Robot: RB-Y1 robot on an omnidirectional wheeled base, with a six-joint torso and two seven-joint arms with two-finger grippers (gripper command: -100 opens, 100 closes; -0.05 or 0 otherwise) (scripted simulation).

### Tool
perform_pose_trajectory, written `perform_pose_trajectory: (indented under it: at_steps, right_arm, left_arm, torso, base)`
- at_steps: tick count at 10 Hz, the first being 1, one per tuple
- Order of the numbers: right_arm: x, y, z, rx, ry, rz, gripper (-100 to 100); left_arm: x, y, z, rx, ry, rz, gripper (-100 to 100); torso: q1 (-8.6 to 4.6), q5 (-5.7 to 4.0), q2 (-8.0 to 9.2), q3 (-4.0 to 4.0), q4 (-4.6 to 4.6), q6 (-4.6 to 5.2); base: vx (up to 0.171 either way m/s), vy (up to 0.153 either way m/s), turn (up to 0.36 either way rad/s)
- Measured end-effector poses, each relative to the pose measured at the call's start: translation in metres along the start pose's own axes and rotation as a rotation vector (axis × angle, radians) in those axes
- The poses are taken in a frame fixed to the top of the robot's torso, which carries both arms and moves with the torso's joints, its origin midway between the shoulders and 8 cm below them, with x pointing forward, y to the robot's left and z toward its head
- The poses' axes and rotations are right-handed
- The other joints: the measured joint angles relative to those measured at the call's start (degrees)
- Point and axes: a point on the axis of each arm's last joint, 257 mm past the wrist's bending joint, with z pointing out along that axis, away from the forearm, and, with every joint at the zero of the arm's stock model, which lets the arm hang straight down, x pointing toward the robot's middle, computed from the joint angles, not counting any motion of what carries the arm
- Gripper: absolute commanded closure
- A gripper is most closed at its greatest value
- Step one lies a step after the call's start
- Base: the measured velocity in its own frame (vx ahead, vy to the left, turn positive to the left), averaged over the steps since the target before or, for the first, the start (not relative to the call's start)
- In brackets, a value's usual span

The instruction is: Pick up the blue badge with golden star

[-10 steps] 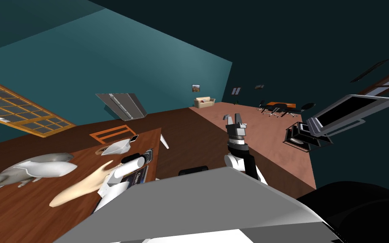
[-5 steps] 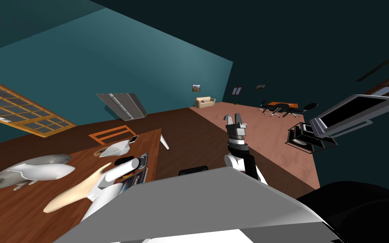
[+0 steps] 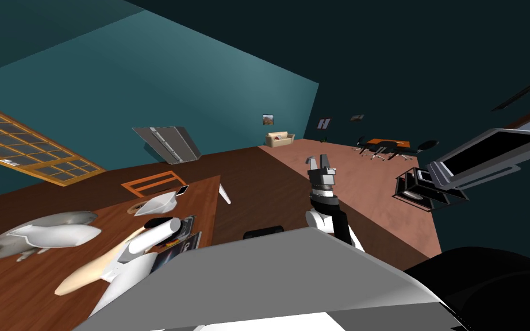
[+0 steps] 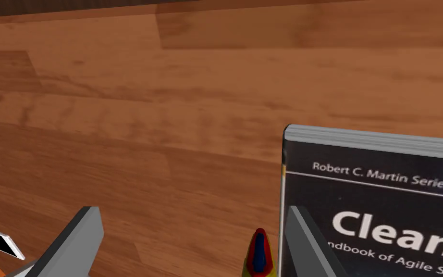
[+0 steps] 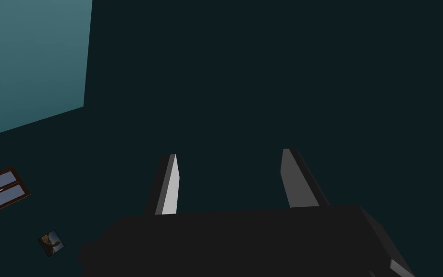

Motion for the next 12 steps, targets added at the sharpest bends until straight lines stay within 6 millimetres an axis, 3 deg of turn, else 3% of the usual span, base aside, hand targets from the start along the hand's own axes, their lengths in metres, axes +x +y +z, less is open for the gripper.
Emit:
perform_pose_trajectory:
  at_steps: [2,4,8,9,10,12]
  right_arm:
    - [0.0,0.0,0.0,0.0,0.0,0.0,0]
    - [0.0,0.0,0.0,0.0,0.0,0.0,0]
    - [0.0,0.0,0.0,0.0,0.0,0.0,0]
    - [0.0,0.0,0.0,0.0,0.0,0.0,0]
    - [0.0,0.0,0.0,0.0,0.0,0.0,0]
    - [0.0,0.0,0.0,0.0,0.0,0.0,0]
  left_arm:
    - [-0.015,0.011,0.001,-0.048,-0.007,-0.015,-100]
    - [-0.035,0.035,-0.003,-0.118,-0.017,-0.04,-100]
    - [-0.062,0.057,-0.007,-0.199,-0.02,-0.076,-100]
    - [-0.062,0.059,-0.007,-0.203,-0.019,-0.077,0]
    - [-0.062,0.058,-0.007,-0.203,-0.019,-0.077,-100]
    - [-0.056,0.064,0.002,-0.206,-0.02,-0.078,-100]
  torso:
    - [0.03,0.0,-0.02,-0.01,0.0,0.01]
    - [0.12,0.03,-0.08,-0.05,-0.02,0.0]
    - [0.07,0.02,0.02,0.01,0.0,0.01]
    - [-0.01,0.01,0.06,0.03,0.01,0.03]
    - [-0.07,-0.01,0.1,0.06,0.02,0.03]
    - [0.03,0.02,0.1,0.06,0.02,0.03]
  base:
    - [0.044,0.041,0.03]
    - [0.053,0.045,0.025]
    - [0.025,0.032,0.022]
    - [0.0,0.0,0.0]
    - [0.002,0.025,-0.008]
    - [0.008,0.037,-0.011]
